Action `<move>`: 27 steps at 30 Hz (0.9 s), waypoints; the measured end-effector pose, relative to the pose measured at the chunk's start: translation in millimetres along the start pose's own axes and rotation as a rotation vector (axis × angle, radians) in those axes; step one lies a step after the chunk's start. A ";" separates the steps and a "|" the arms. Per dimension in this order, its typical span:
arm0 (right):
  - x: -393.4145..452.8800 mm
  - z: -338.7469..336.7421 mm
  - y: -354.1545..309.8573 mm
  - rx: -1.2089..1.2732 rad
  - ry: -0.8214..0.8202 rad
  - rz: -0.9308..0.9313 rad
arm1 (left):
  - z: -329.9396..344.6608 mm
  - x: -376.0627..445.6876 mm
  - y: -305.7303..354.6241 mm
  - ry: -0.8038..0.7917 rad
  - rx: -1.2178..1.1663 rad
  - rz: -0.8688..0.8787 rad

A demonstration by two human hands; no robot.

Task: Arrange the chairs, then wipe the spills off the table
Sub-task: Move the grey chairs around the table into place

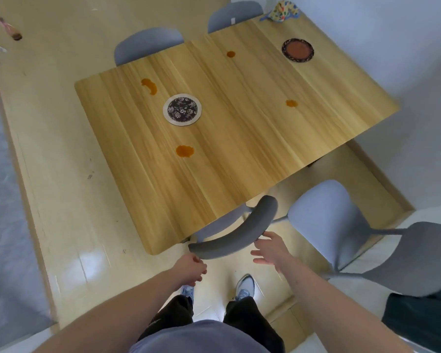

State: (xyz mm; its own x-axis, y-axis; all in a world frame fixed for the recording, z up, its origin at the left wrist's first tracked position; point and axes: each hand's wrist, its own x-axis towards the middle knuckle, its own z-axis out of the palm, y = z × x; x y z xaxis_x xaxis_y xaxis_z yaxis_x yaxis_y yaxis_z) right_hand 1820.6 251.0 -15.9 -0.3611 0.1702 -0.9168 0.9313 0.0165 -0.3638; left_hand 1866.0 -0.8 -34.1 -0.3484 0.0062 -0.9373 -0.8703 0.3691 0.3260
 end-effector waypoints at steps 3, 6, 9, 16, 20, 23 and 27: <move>-8.8 -14.6 13.4 0.091 0.015 0.023 | 8.3 -2.7 15.5 -0.018 0.271 0.137; -25.0 -30.3 24.5 0.126 0.085 -0.055 | 23.9 -7.9 38.5 -0.037 0.424 0.243; -36.3 -54.2 35.6 0.118 0.122 -0.122 | 43.3 -14.1 61.6 -0.095 0.517 0.339; -58.2 -129.9 50.6 0.190 0.235 -0.271 | 106.2 -22.6 110.5 -0.073 0.825 0.499; -64.2 -183.4 54.7 0.146 0.289 -0.360 | 151.9 -32.9 141.5 -0.063 0.993 0.598; -69.6 -223.0 55.2 0.097 0.319 -0.390 | 187.3 -42.6 164.2 -0.068 1.033 0.675; -68.3 -268.1 60.0 -0.019 0.369 -0.404 | 230.2 -52.9 189.5 -0.073 1.067 0.763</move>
State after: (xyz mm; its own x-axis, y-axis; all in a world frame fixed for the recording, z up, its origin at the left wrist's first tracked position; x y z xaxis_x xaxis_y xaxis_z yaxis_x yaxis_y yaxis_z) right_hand 1913.7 504.5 69.1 -0.6531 0.4807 -0.5851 0.7238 0.1691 -0.6690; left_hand 1799.5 282.7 48.9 -0.5782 0.5764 -0.5774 0.2491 0.7987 0.5478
